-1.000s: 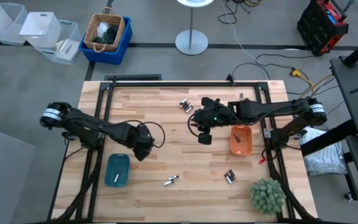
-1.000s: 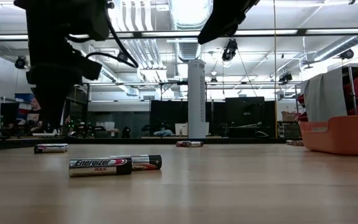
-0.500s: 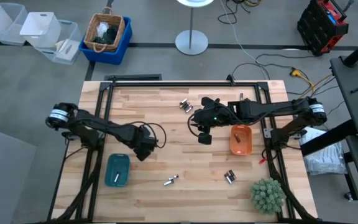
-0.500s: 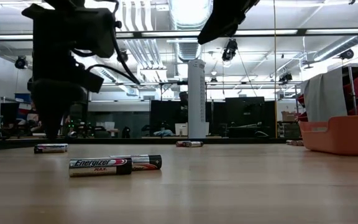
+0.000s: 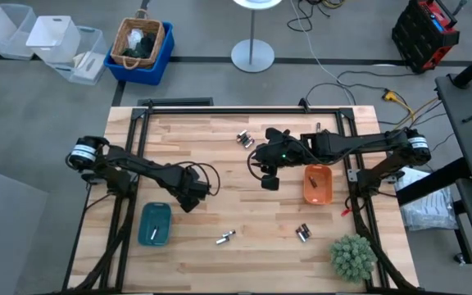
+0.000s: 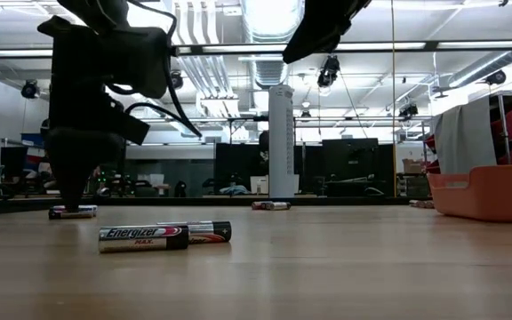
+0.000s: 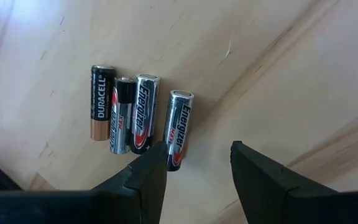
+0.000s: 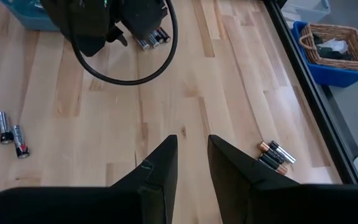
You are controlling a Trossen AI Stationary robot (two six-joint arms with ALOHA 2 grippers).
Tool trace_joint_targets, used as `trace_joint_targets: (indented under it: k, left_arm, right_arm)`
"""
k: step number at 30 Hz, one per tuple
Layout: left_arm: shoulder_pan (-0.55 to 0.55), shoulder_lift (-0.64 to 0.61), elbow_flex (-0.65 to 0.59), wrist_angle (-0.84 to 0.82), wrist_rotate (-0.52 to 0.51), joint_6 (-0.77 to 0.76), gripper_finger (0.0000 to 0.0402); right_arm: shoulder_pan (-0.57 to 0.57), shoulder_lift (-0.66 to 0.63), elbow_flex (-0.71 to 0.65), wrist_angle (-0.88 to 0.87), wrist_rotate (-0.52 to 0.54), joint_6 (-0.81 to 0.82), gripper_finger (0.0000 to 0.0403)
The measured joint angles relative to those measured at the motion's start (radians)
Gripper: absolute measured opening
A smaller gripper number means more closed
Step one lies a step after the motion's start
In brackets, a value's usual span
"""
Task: Sort batteries
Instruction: Put the silver battery into the blue bin
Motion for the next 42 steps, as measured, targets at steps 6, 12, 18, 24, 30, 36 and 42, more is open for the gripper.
trace_joint_targets:
  k: [6,12,18,24,30,36,42]
  left_arm:
    - [0.0,0.003,0.0,0.003,-0.001,0.009,0.0156]
    - [0.001,0.003,0.0,0.009,-0.001,0.02,0.0156]
    - [0.002,0.003,0.0,0.019,-0.001,0.045,0.0156]
    - [0.009,0.003,-0.003,0.03,-0.002,0.06,0.0156]
    - [0.014,0.002,-0.01,0.055,-0.003,0.071,0.0156]
    - [0.018,0.002,-0.017,0.061,-0.003,0.073,0.0156]
    - [0.034,0.002,-0.025,0.061,-0.002,0.105,0.0156]
  right_arm:
    - [0.0,0.0,0.0,0.0,0.0,0.004,0.0082]
    - [0.0,0.0,-0.001,0.0,0.0,0.007,0.0082]
    - [0.0,0.0,-0.001,0.0,0.0,0.007,0.0082]
    - [0.0,0.0,-0.001,0.0,0.0,0.008,0.0082]
    - [0.0,0.0,-0.003,0.0,0.0,0.008,0.0082]
    - [0.0,0.0,-0.008,0.0,0.0,0.008,0.0082]
    - [0.0,0.0,-0.013,0.0,0.0,0.011,0.0082]
